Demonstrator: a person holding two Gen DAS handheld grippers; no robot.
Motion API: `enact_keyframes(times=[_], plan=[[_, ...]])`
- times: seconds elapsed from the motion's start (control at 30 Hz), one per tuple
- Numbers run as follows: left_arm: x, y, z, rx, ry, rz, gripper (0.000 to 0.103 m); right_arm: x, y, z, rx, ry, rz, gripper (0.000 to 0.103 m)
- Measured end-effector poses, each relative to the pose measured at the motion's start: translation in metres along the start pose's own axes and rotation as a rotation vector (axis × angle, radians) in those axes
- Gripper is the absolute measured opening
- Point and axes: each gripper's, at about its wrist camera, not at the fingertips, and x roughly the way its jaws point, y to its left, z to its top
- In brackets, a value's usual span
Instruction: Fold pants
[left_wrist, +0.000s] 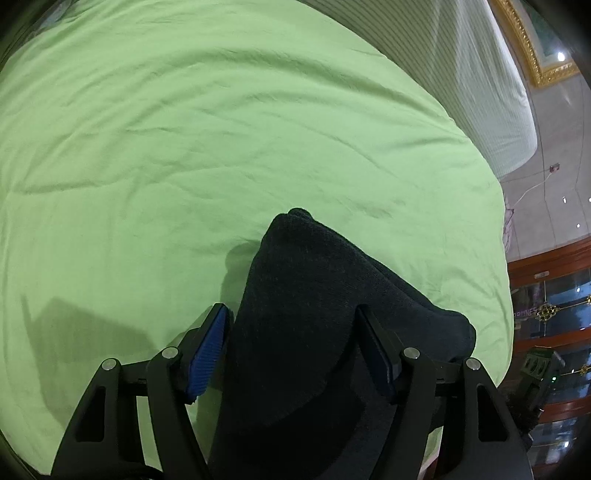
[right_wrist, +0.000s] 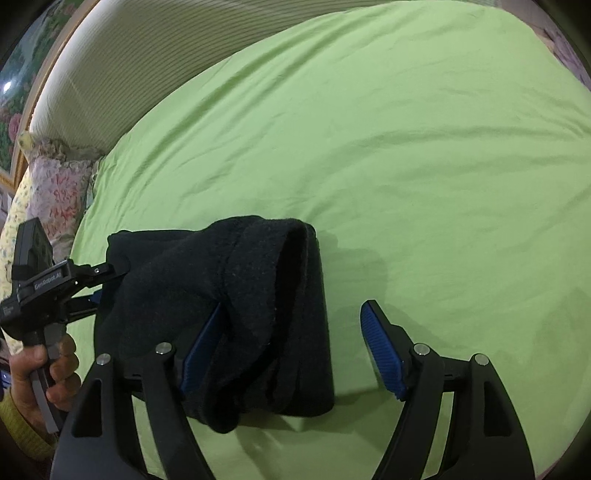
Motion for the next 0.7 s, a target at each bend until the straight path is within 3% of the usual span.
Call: enact_keyframes(times=[0.43,0.63,0.7], plan=[[-0.036,0.014,-0.019,-0.041,0.032,-0.072,0.071,-0.017,0.009,-0.001,-0.003,0.021,0.114,0.075],[-0.042,0.009,-0.04,0.004,0.05,-0.064,0.072,-0.002,0.007,-0.008,-0.038,0.074,0.155,0.075],[-0.039,0.008,-0.042,0.018,0.056,-0.052,0.073,0.006,0.003,-0.009,-0.055,0.091,0.14,0.07]])
